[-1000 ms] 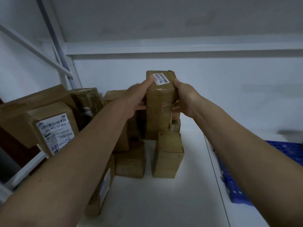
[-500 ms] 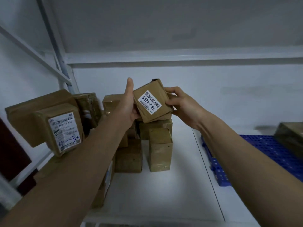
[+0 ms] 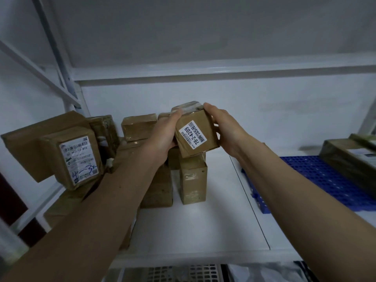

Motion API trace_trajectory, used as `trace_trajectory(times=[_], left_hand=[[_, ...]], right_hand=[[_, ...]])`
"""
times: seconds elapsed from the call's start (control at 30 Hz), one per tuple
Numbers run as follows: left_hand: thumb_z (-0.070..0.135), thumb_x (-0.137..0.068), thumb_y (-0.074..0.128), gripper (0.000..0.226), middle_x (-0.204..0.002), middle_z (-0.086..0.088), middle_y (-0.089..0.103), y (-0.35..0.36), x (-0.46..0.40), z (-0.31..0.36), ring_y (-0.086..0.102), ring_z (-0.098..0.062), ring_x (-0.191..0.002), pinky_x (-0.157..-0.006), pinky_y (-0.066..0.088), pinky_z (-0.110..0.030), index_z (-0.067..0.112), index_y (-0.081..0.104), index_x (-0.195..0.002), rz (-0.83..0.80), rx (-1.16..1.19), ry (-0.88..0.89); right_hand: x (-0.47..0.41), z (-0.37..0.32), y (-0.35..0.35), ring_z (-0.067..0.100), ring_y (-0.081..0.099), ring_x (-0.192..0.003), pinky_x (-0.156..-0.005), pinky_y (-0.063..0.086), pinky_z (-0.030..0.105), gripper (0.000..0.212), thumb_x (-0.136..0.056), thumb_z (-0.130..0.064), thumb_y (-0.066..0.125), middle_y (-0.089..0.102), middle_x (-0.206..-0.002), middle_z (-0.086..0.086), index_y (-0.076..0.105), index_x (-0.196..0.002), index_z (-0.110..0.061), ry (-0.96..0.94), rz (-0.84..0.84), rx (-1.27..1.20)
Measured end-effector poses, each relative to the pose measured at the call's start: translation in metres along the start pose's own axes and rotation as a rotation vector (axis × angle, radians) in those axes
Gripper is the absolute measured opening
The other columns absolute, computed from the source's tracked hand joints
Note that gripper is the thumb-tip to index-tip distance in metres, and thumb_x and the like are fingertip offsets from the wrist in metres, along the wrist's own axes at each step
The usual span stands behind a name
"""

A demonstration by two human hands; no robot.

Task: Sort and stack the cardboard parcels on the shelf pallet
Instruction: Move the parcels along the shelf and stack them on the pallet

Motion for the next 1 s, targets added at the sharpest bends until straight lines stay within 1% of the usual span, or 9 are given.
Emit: trace_trajectory(times=[0.1,0.2,0.3,0.5,0.57,0.67,0.8,0.93,1.0], left_hand=[[0.042,-0.094,0.052,0.027,-0.077,0.001,0.074,0.005,0.006,0.005,0.071,-0.014,-0.075,-0.08,0.057,-0.037,0.021,0.067,-0.098,-0.058,-0.044,0.038],[0.043,-0.095,0.049,0.033,-0.094,-0.007,0.073,0.013,0.01,0.007,0.071,-0.02,-0.086,-0.082,0.056,-0.039,0.019,0.066,-0.109,-0.104,-0.092,0.046],[0.037,-0.095,0.052,0.031,-0.099,-0.008,0.072,0.025,0.012,0.004,0.069,-0.021,-0.091,-0.089,0.054,-0.043,0.017,0.062,-0.117,-0.151,-0.09,0.041],[0.031,-0.094,0.056,0.025,-0.098,0.001,0.074,0.066,0.009,-0.005,0.07,-0.016,-0.092,-0.092,0.053,-0.042,0.022,0.062,-0.116,-0.262,-0.051,0.026],[0.028,-0.094,0.057,0.021,-0.097,0.004,0.074,0.084,0.009,-0.011,0.069,-0.013,-0.093,-0.094,0.051,-0.038,0.024,0.063,-0.114,-0.313,-0.028,0.009],[0.025,-0.095,0.057,0.022,-0.094,0.007,0.075,0.116,0.009,-0.019,0.07,-0.009,-0.09,-0.09,0.051,-0.031,0.025,0.062,-0.116,-0.379,-0.016,-0.006],[0.022,-0.095,0.056,0.018,-0.091,0.008,0.075,0.165,0.008,-0.027,0.07,-0.005,-0.082,-0.077,0.052,-0.023,0.026,0.061,-0.112,-0.429,-0.002,-0.016],[0.023,-0.096,0.056,0.019,-0.101,0.006,0.072,0.227,0.01,-0.043,0.069,-0.009,-0.09,-0.082,0.053,-0.026,0.028,0.059,-0.113,-0.472,0.027,-0.062],[0.025,-0.096,0.055,0.018,-0.104,0.004,0.072,0.261,0.011,-0.051,0.068,-0.011,-0.095,-0.087,0.052,-0.031,0.03,0.057,-0.113,-0.497,0.035,-0.088]], right_hand=[[0.007,0.005,0.001,0.013,0.059,-0.088,-0.074,0.053,0.038,0.027,-0.085,-0.054,0.05,0.069,-0.079,-0.014,0.068,-0.082,-0.035,0.02,-0.031,-0.085],[0.014,0.012,-0.005,0.017,0.055,-0.103,-0.079,0.055,0.041,0.043,-0.075,-0.055,0.056,0.06,-0.112,-0.001,0.063,-0.107,-0.028,0.035,-0.034,-0.145],[0.023,0.016,-0.018,0.019,0.057,-0.097,-0.072,0.056,0.036,0.039,-0.08,-0.045,0.054,0.059,-0.109,0.002,0.063,-0.111,-0.023,0.024,-0.03,-0.179],[0.034,0.024,-0.058,0.033,0.054,-0.12,-0.102,0.045,0.05,0.049,-0.086,-0.041,0.047,0.059,-0.128,0.013,0.056,-0.127,-0.016,0.055,0.069,-0.172],[0.039,0.025,-0.073,0.031,0.059,-0.114,-0.096,0.05,0.046,0.045,-0.087,-0.04,0.045,0.064,-0.121,0.011,0.058,-0.124,-0.017,0.046,0.093,-0.158],[0.048,0.027,-0.101,0.021,0.067,-0.09,-0.07,0.057,0.031,0.039,-0.091,-0.034,0.043,0.069,-0.107,0.009,0.059,-0.121,-0.015,0.035,0.138,-0.198],[0.056,0.036,-0.149,0.031,0.06,-0.111,-0.098,0.049,0.042,0.043,-0.092,-0.03,0.043,0.06,-0.126,0.016,0.053,-0.128,-0.009,0.045,0.234,-0.185],[0.066,0.043,-0.207,0.02,0.066,-0.085,-0.076,0.054,0.032,0.03,-0.093,-0.027,0.039,0.071,-0.094,0.006,0.065,-0.101,-0.017,0.048,0.244,-0.161],[0.072,0.043,-0.241,0.026,0.064,-0.092,-0.082,0.052,0.04,0.033,-0.093,-0.027,0.038,0.068,-0.101,0.011,0.063,-0.11,-0.013,0.075,0.297,-0.125]])
Point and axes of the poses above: each hand's wrist, its own x-axis away from the middle knuckle, its own y-axis out of the palm, z = x × y, the point moved 7 cm from there along -x, towards the middle knuckle
